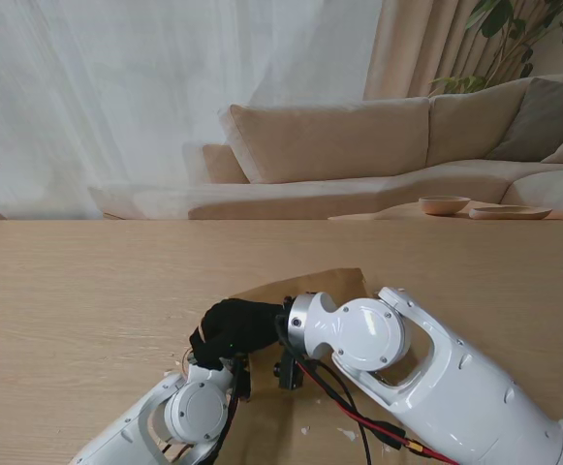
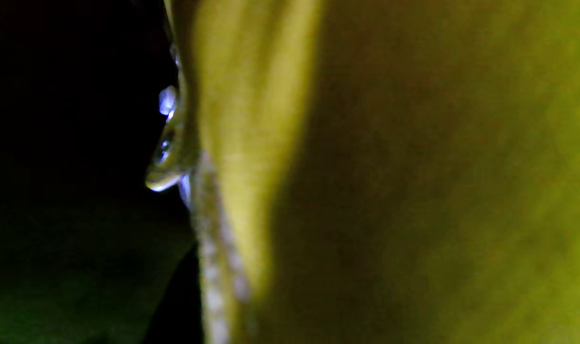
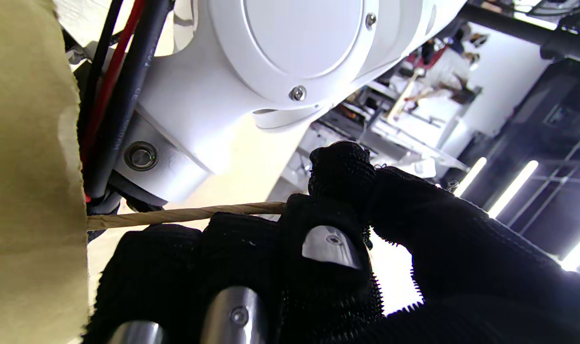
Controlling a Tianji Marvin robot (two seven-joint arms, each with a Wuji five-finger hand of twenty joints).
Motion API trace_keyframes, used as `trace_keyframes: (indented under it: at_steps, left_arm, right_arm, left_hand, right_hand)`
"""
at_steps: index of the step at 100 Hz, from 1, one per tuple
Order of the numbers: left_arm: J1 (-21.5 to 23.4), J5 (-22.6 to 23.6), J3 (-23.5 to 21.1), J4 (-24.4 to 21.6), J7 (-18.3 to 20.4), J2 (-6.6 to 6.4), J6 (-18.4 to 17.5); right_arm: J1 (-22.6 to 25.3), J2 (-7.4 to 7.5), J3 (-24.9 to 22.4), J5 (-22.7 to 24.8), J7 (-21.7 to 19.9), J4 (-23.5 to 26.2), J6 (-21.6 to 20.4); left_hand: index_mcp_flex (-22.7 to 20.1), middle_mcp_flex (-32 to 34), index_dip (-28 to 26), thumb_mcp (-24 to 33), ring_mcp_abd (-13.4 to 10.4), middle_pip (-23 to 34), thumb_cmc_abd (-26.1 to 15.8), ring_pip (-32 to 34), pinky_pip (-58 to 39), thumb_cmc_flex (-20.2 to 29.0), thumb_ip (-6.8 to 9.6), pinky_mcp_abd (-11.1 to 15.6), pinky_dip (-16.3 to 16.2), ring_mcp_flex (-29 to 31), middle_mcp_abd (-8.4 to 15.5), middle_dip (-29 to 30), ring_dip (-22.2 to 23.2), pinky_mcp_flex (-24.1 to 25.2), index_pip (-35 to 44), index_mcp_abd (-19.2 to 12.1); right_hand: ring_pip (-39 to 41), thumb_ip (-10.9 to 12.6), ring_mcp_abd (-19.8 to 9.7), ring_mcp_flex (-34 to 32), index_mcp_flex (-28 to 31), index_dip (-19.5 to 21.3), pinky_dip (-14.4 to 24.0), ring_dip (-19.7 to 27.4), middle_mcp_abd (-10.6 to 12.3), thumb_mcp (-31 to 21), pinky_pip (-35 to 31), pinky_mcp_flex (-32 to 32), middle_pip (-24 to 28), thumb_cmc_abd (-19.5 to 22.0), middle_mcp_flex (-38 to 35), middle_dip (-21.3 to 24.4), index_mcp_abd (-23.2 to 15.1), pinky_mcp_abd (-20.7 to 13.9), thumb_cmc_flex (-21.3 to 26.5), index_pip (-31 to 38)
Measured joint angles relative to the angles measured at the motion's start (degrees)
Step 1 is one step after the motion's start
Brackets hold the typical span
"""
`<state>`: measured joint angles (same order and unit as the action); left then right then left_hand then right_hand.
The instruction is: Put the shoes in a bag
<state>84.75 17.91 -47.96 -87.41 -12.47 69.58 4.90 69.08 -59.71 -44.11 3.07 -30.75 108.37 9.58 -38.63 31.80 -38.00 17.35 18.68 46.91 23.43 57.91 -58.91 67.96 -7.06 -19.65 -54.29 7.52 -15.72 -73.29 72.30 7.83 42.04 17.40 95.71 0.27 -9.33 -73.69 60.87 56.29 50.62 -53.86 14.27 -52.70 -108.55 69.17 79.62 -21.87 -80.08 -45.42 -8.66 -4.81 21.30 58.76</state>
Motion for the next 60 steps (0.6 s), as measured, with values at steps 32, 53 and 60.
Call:
trace_keyframes:
  at_steps: [32, 53, 60]
  left_arm:
    - [-2.0, -2.1, 1.0, 2.8, 4.8, -0.99, -5.3]
    - [-3.4, -2.4, 2.2, 4.0, 6.8, -1.54, -7.1]
    - [-3.8, -2.3, 2.6, 4.6, 6.7, -1.54, -8.1]
  right_arm:
    - [0.4, 0.26, -2.0, 0.1, -1.0, -0.7, 0.5]
    - [0.6, 0.46, -2.6, 0.1, -1.4, -1.2, 0.5]
    - [0.6, 0.52, -2.6, 0.1, -1.5, -1.3, 0.4]
  left_hand:
    - [0.0, 1.1, 0.6, 0.0, 0.6, 0.0, 0.0, 0.0, -1.5, 0.0, 0.0, 0.0, 0.6, 0.6, -0.1, 0.0, 0.0, 0.1, 0.0, 0.0]
    - [0.0, 1.4, 0.7, 0.0, 0.6, 0.0, 0.0, 0.0, -2.0, 0.0, 0.0, -0.1, 0.6, 0.6, -0.2, 0.0, 0.0, 0.2, 0.0, 0.0]
    - [0.0, 1.5, 0.7, 0.0, 0.6, 0.0, 0.0, 0.0, -2.2, 0.0, 0.0, -0.1, 0.6, 0.6, -0.2, 0.0, 0.0, 0.2, 0.0, 0.0]
  right_hand:
    - [0.0, 0.0, 0.0, 0.0, 0.1, 0.0, 0.0, 0.0, 0.0, 0.0, 0.0, 0.0, 0.0, 0.0, 0.0, 0.0, -0.2, 0.0, -0.2, 0.0]
    - [0.0, 0.0, 0.0, 0.0, 0.4, 0.0, 0.0, 0.0, 0.0, 0.0, 0.0, 0.0, 0.0, 0.0, 0.0, 0.0, -0.5, 0.0, -0.3, 0.0]
    - [0.0, 0.0, 0.0, 0.0, 0.5, 0.0, 0.0, 0.0, 0.0, 0.0, 0.0, 0.0, 0.0, 0.0, 0.0, 0.0, -0.5, 0.0, -0.3, 0.0]
